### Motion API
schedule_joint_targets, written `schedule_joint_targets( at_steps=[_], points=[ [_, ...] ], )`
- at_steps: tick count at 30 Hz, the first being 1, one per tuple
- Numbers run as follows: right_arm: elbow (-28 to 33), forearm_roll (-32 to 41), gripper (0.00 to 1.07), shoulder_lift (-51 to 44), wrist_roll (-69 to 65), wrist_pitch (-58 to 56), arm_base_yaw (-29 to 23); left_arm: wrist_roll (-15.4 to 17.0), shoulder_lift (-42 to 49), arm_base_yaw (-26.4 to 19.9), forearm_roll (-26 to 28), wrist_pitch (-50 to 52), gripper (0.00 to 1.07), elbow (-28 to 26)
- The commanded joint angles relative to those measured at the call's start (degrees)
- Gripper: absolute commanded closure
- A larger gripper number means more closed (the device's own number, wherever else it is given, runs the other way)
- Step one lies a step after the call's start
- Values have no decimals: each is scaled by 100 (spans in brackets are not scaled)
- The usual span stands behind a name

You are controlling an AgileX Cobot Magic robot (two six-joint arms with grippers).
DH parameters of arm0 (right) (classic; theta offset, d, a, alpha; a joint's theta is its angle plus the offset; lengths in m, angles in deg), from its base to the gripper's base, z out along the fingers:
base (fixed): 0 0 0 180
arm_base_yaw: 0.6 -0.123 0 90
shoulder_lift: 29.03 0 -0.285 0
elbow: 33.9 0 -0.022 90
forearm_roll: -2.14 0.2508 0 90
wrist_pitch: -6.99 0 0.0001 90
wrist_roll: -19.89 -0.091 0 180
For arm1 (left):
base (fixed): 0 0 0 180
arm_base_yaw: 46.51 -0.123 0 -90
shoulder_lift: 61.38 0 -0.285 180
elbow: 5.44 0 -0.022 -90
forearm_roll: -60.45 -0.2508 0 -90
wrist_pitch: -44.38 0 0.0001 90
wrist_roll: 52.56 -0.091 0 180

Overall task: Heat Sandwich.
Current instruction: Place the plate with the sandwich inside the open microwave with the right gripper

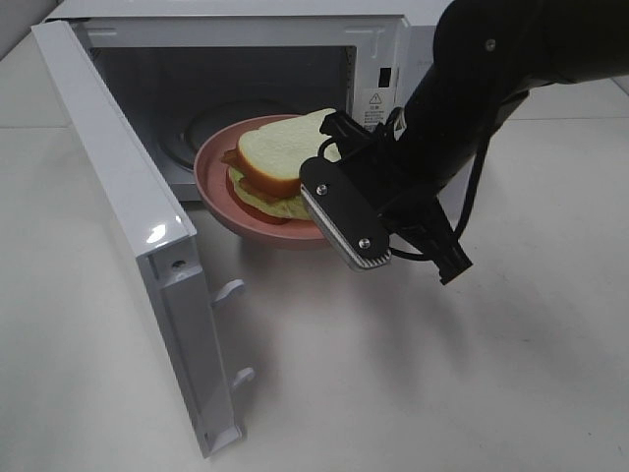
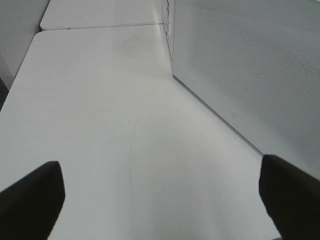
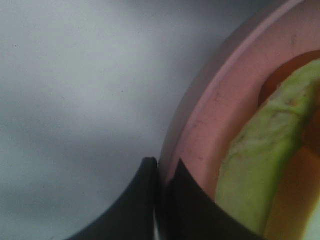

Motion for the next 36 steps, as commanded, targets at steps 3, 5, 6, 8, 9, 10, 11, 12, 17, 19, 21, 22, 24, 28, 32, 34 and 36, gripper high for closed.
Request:
schedule_joint_targets(
  at_steps=[3,5,6,8,9,10,11,12,17,19,21,22,24,28,32,34,36],
  points=[
    [-378,46,107,246,86,-80,-23,-11,149,17,-11,46,5,6],
    [-613,46,107,464,86,-223,-23,-11,149,17,-11,46,5,6],
    [-676,46,107,516,80,-241,-23,-11,149,17,-11,46,5,6],
    [-814,46,107,625,63,-241,-23,-11,149,17,-11,46,5,6],
    [-888,46,107,682,63,-246,-23,-11,149,17,-11,46,5,6],
    [-940,46,107,728,63,-252,-23,-11,149,17,-11,46,5,6],
    [-940,46,107,728,63,-252,-23,-11,149,17,-11,46,5,6],
    [-1077,46,107,825,23,-264,-23,-11,149,17,-11,46,5,6],
    [-1513,-17,107,1089,-120,-481,-23,-11,149,17,-11,46,5,6],
    [-1725,-52,107,1209,-166,-596,-23,-11,149,17,-11,46,5,6],
    [-1914,-74,107,1306,-269,-688,-23,-11,149,17,-11,46,5,6],
    [-2011,-86,106,1364,-315,-710,-23,-11,149,17,-11,46,5,6],
    [-2189,-132,107,1438,-418,-739,-23,-11,149,17,-11,46,5,6],
    [-2515,-132,107,1616,-435,-911,-23,-11,149,17,-11,46,5,6],
    [-2813,-218,106,1828,-613,-1066,-23,-11,149,17,-11,46,5,6],
    [-2956,-304,106,1908,-699,-1123,-23,-11,149,17,-11,46,5,6],
    [-3111,-304,105,1994,-756,-1163,-23,-11,149,17,-11,46,5,6]
  ],
)
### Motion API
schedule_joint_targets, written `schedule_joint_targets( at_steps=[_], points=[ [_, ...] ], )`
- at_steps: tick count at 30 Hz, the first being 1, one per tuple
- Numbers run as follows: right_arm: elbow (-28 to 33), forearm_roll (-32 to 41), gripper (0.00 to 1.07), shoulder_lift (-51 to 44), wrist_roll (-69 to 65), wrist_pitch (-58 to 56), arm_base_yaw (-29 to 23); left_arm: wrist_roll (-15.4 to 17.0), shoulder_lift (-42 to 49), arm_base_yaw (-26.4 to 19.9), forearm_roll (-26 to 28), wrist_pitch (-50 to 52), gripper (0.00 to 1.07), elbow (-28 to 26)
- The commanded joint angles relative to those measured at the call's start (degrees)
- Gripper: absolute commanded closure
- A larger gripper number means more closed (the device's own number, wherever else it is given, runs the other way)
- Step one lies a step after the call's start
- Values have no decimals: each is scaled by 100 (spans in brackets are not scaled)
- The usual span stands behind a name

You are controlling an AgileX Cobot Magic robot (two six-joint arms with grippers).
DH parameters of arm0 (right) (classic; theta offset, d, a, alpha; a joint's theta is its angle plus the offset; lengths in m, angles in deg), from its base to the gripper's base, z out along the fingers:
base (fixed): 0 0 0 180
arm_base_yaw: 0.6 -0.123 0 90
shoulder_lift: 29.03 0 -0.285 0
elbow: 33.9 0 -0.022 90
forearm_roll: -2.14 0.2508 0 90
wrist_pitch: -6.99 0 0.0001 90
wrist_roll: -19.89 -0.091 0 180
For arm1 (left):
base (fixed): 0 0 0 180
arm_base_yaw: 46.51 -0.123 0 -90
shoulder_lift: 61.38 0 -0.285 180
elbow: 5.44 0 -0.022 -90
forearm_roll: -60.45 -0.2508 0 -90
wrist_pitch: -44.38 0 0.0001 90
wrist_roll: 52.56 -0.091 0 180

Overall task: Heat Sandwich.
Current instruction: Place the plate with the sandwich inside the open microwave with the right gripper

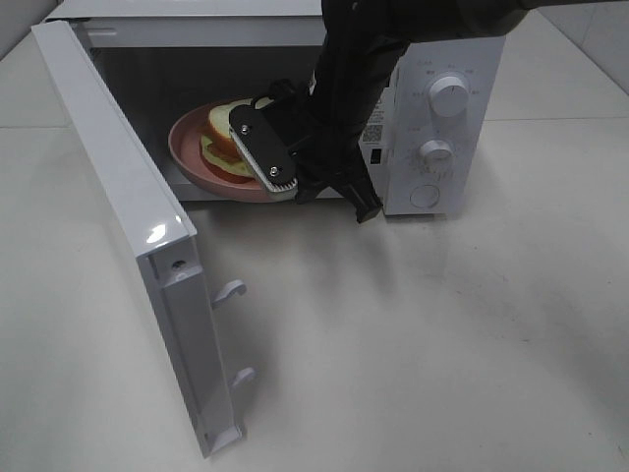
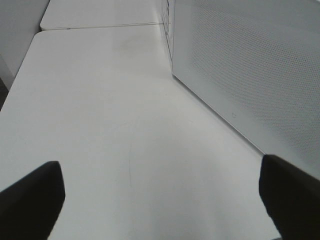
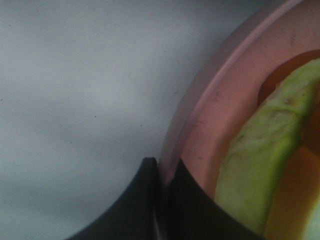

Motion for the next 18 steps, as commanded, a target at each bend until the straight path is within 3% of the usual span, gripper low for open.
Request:
schedule_joint_targets(
  at_steps=[1,18],
  points=[
    [-304,-80,105,97,-178,11,-23,-11,149,17,-11,46,5,6],
    [-1507,-80,105,894,-470,-97,-23,-11,149,17,-11,46,5,6]
  ],
)
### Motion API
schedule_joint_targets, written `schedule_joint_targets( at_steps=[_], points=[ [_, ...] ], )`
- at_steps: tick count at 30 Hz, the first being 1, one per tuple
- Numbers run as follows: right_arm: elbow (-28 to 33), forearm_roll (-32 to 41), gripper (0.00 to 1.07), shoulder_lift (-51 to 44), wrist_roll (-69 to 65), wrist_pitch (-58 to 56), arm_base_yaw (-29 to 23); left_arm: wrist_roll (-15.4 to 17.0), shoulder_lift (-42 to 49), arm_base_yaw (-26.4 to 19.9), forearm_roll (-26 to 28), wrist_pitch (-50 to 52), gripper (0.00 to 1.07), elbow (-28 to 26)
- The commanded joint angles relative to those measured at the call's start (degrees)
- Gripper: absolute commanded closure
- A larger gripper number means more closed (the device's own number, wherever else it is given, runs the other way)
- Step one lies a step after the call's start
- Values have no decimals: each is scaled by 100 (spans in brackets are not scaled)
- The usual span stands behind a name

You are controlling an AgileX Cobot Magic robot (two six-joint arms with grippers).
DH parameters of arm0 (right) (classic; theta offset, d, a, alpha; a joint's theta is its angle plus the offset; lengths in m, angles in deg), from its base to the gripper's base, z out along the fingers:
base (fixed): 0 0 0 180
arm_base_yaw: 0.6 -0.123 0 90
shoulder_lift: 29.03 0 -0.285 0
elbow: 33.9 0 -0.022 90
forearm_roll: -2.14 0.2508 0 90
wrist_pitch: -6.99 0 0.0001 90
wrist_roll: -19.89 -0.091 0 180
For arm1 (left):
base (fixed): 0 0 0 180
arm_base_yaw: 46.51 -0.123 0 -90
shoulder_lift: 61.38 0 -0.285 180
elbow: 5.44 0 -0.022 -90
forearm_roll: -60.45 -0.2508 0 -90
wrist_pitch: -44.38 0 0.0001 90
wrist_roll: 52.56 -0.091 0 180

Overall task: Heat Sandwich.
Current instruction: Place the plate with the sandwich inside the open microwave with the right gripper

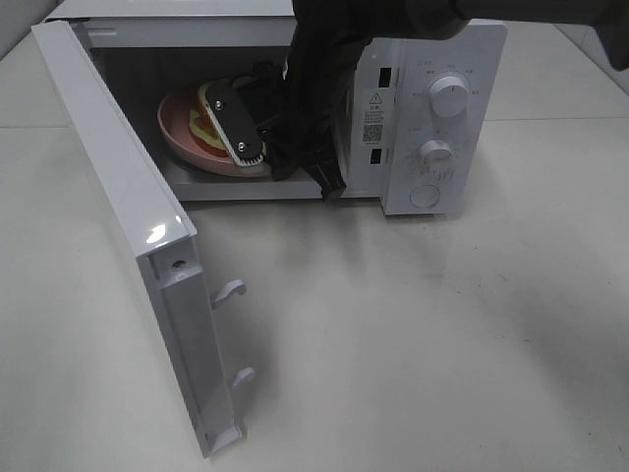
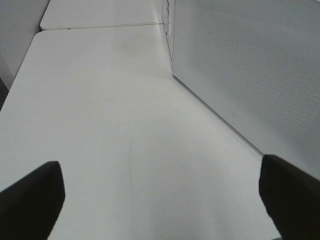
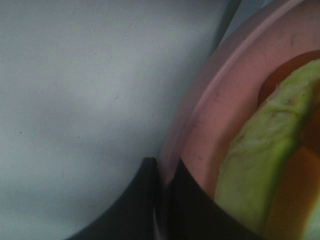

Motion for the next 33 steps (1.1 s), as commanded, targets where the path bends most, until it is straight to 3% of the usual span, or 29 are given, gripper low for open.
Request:
schedule_joint_targets(
  at_steps=[1,22,26,29,30,31,33],
  points=[
    [-275,0,105,166,-97,80,6,-11,149,17,-11,46,5,6],
    [-619,0,101,579,-447,418,189,-11,149,17,-11,46,5,6],
    [-619,0,93,579,-447,418,195,-11,149,17,-11,46,5,6],
    [-619,0,74,579,-544,447,195,-11,149,17,-11,46,5,6],
    [-619,0,74,579,-544,447,195,-11,149,17,-11,46,5,6],
    [-619,0,63,579,-642,510,195,-11,149,17,-11,46,5,6],
    [-619,0,50,579,-831,567,195,-11,149,17,-11,46,5,6]
  ],
)
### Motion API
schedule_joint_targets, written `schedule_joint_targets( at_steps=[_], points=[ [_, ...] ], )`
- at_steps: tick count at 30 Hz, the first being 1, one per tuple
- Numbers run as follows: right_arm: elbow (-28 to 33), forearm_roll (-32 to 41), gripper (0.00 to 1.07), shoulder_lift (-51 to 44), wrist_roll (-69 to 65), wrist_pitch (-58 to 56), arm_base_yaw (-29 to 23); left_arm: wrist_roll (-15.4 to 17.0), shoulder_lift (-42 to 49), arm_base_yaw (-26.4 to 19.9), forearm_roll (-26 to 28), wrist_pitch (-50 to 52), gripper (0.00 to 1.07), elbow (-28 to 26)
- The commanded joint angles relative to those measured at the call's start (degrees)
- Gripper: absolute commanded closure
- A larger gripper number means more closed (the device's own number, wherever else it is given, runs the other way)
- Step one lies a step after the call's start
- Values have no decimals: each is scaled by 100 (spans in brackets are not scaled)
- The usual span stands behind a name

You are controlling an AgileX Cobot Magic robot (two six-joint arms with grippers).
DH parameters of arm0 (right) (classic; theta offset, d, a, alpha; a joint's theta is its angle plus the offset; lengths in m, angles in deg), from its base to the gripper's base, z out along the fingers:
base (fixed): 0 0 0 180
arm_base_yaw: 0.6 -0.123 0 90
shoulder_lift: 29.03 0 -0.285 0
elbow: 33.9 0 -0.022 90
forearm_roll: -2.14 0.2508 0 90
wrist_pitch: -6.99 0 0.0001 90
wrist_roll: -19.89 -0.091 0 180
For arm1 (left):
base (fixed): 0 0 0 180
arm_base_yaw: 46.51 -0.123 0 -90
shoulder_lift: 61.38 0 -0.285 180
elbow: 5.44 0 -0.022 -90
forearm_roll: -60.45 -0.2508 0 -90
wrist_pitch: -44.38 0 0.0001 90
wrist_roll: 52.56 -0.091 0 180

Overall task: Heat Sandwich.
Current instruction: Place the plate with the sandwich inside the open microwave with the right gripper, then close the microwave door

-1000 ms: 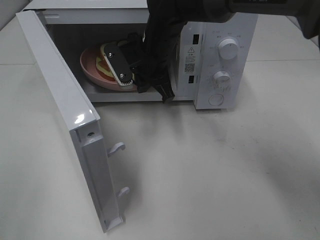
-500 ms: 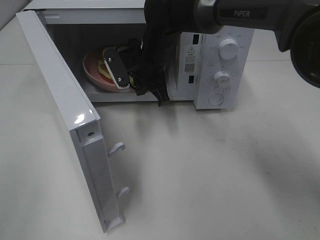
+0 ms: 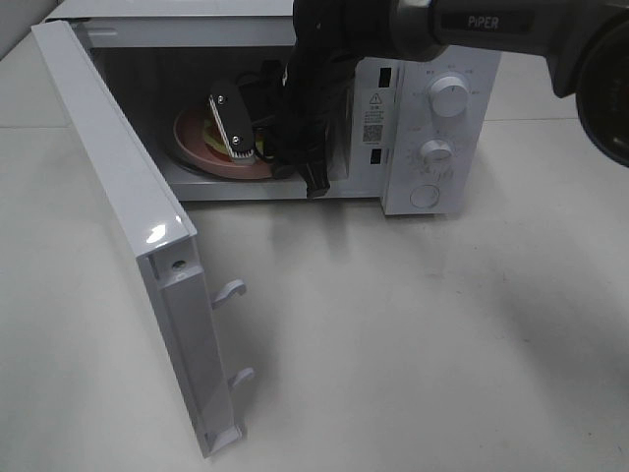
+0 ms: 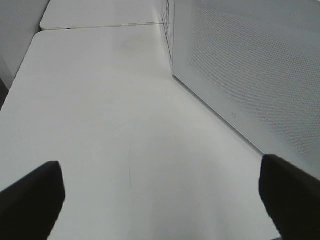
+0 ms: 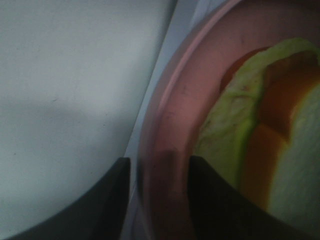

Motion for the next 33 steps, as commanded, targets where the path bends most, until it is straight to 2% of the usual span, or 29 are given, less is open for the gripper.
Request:
schedule_joint_targets(
  at_steps=[1,2,5,15,18,23,27,33],
  points=[
    [-29,0,39,-34,-395,86,11,-11,149,17,-11,46,5,6],
    [-29,0,39,-34,-395,86,11,-11,149,17,-11,46,5,6],
    [-23,0,29,-63,-533,74,11,-11,149,17,-11,46,5,6],
    [132,46,31,-309,-773,120,11,-11,149,17,-11,46,5,6],
    [676,46,31,-596,-773,309,11,-11,149,17,-11,46,5,6],
    [1060,46,31,-819,-768,533,11,-11,149,17,-11,46,5,6],
    [1696,0,31,-1272,-768,682,11,-11,149,17,-11,46,5,6],
    [2223,0,31,-1644,-768,710,-46,-11,149,17,-11,46,5,6]
  ],
)
